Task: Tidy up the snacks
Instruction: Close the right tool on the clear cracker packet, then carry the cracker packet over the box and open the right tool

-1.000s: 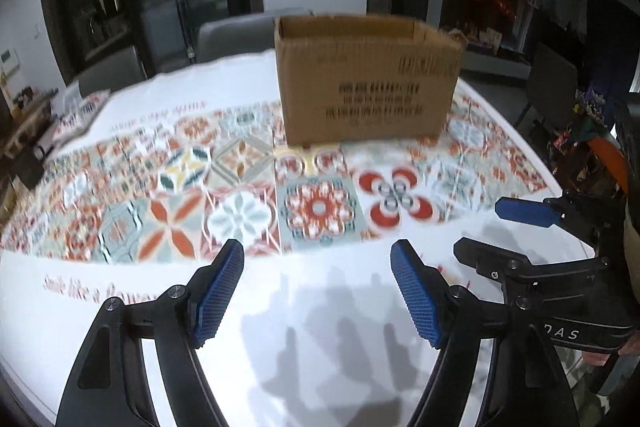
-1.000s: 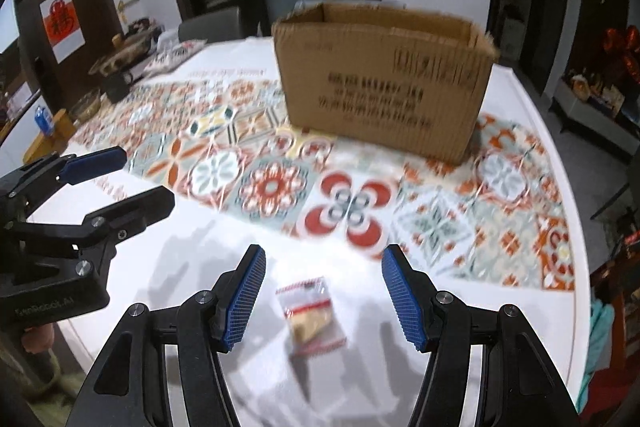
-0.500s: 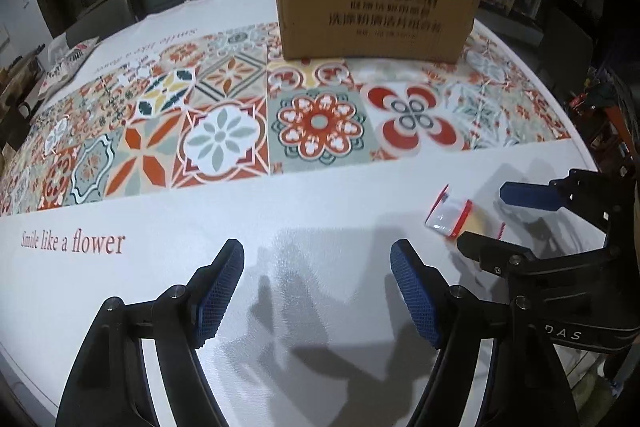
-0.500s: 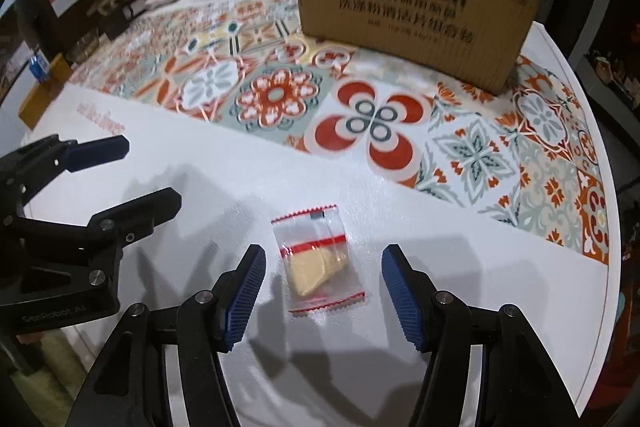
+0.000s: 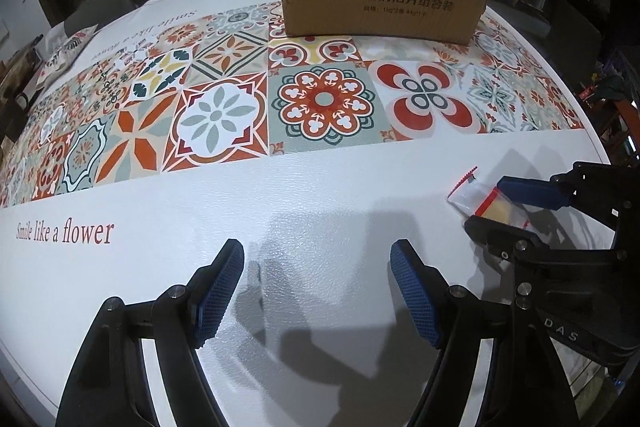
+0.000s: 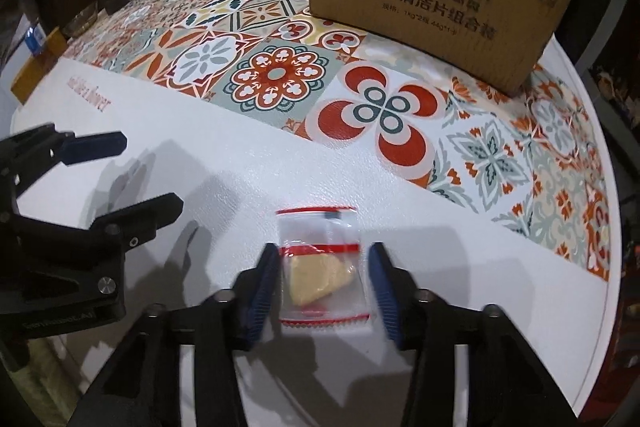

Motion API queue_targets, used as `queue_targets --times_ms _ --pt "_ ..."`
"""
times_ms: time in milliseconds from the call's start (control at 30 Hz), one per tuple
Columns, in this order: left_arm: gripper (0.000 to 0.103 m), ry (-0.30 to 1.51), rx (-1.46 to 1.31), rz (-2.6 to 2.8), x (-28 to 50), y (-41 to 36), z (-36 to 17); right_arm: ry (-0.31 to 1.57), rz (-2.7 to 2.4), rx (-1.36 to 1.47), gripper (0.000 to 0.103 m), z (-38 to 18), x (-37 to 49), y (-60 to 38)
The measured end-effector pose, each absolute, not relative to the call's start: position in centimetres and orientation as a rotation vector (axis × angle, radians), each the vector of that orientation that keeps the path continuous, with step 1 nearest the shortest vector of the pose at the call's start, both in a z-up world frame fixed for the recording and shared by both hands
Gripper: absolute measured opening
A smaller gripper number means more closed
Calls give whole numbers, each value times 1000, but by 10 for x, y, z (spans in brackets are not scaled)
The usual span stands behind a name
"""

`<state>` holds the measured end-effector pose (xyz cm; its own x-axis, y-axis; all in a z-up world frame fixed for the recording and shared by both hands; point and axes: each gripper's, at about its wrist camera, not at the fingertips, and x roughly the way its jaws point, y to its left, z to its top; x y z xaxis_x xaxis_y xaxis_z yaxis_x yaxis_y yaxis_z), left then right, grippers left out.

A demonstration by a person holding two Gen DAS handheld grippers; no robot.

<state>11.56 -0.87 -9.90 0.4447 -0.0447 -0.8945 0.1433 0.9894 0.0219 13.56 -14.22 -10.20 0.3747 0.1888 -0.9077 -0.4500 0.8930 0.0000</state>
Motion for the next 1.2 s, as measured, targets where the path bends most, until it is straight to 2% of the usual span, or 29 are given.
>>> queue_targets --times_ms 133,633,1200 --pt "75 1092 89 -117 116 -7 -95 1112 417 -242 36 -100 135 -143" --pt "75 958 113 -114 124 -9 -53 984 372 -129 36 -57 138 -153" --pt "75 790 118 -134 168 -11 22 817 317 -60 36 12 170 -163"
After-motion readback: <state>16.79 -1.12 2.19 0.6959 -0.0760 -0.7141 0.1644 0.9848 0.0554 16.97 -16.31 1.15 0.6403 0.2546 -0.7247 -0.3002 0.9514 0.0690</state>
